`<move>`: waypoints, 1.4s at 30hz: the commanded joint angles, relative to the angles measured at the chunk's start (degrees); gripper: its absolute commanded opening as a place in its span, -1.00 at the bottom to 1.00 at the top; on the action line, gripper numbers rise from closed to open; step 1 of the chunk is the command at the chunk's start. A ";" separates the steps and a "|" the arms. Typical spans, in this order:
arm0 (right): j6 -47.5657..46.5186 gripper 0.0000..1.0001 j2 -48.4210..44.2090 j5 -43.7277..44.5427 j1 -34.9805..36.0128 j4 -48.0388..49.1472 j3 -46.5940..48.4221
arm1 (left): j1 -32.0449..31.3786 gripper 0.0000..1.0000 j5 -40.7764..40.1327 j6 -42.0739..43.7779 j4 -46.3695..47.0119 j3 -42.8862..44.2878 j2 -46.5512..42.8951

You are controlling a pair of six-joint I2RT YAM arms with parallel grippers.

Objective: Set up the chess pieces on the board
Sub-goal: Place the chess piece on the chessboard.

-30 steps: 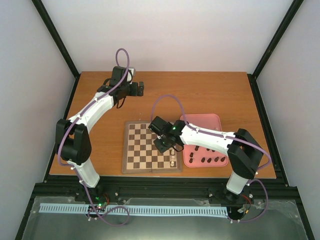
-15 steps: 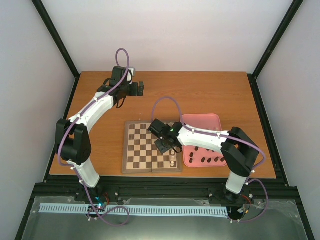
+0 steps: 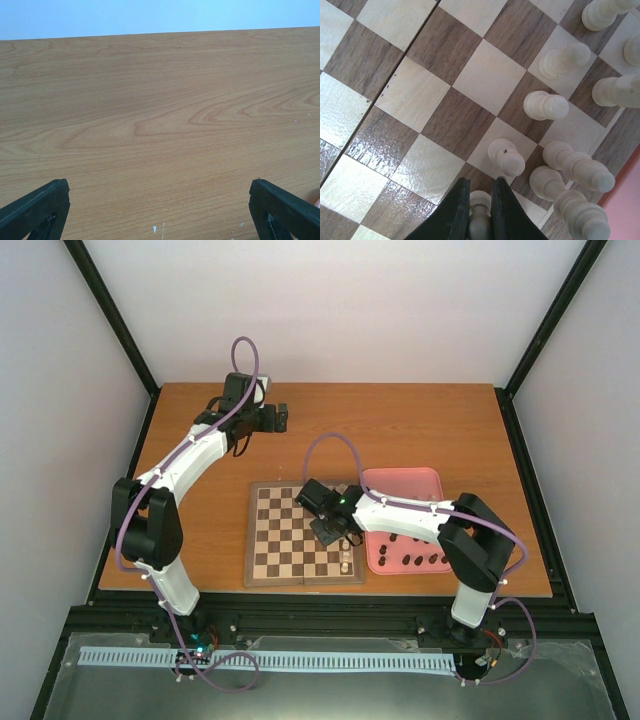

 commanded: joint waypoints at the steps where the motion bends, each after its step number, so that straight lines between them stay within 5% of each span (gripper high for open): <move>1: 0.27 -0.81 0.84 1.18 -0.17 1.43 -0.73 | 0.40 0.99 0.22 -0.46 0.14 1.63 -0.80; 15: 0.19 -0.75 1.95 0.92 -0.17 2.05 -0.39 | 0.46 0.99 0.39 -0.40 0.12 1.77 -0.58; 34: -0.45 -0.34 -8.26 -0.18 2.12 -1.55 1.73 | 0.45 0.99 0.72 -0.42 -0.04 1.86 -0.71; 42: 2.43 -0.17 -13.65 9.80 -1.14 -6.67 0.69 | 0.47 0.99 1.06 -0.52 -0.09 1.82 -0.85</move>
